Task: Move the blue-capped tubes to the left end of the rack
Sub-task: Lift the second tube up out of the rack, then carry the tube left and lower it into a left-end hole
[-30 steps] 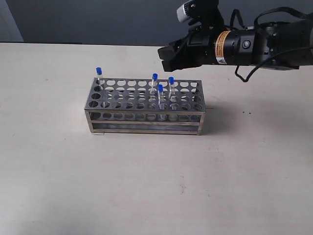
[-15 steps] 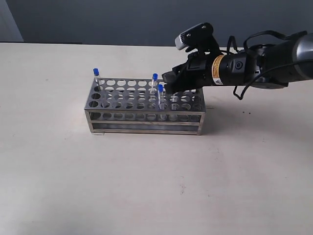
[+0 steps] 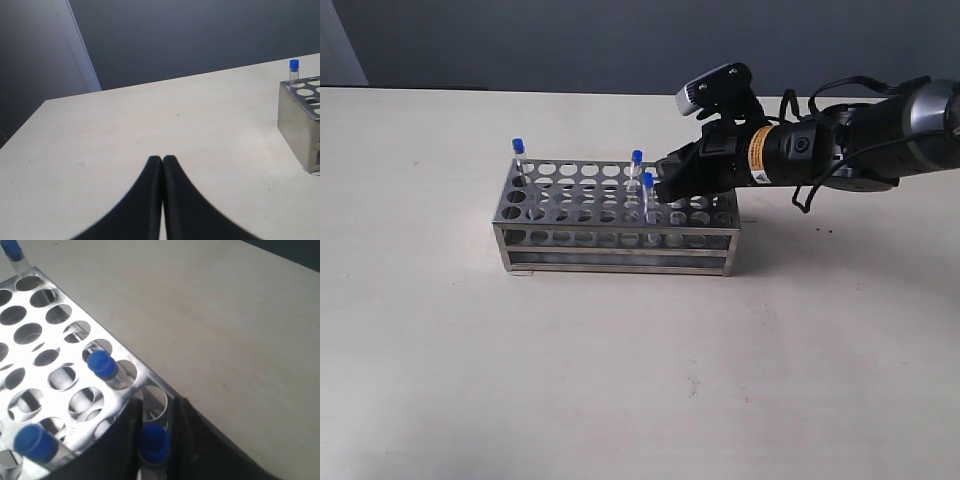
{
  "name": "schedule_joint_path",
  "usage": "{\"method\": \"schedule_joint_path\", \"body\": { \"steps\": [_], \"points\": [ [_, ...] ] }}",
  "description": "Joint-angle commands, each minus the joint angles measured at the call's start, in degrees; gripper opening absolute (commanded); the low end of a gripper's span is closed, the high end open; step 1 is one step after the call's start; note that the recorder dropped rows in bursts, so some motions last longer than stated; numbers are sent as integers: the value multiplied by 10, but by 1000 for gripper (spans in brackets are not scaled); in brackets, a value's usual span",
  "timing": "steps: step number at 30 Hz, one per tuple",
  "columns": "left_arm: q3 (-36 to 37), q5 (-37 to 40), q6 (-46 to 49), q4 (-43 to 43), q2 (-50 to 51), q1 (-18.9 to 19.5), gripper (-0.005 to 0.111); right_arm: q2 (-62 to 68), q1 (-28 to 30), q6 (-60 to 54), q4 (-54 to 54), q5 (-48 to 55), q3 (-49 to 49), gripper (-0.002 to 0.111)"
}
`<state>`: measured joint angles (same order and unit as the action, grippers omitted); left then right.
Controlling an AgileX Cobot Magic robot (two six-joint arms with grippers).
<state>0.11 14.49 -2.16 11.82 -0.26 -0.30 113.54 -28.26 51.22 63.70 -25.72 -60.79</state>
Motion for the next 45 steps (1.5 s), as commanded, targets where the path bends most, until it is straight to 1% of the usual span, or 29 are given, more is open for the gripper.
{"method": "schedule_joint_path", "body": {
  "steps": [1,6,16,22,26,36,40,45],
  "points": [
    [-1,-8,-2,-2,3,-3,0,-1,4,-5,-7,-2,2,0],
    [-1,-8,-2,-2,3,-3,0,-22,4,-5,-6,-2,2,0],
    [-1,-8,-2,-2,3,-3,0,-132,2,-2,26,4,0,0],
    [-1,-8,-2,-2,3,-3,0,-166,-28,-1,26,-16,-29,-1],
    [-1,-8,-2,-2,3,-3,0,-145,-62,-1,26,-14,-66,-1],
    [-1,-8,-2,-2,3,-3,0,-30,-145,-1,24,-19,-166,-1],
    [-1,-8,-2,-2,3,-3,0,12,-164,-1,24,-16,-208,-1],
    [-1,-8,-2,-2,3,-3,0,60,-175,4,24,5,-246,-1]
  ]
}}
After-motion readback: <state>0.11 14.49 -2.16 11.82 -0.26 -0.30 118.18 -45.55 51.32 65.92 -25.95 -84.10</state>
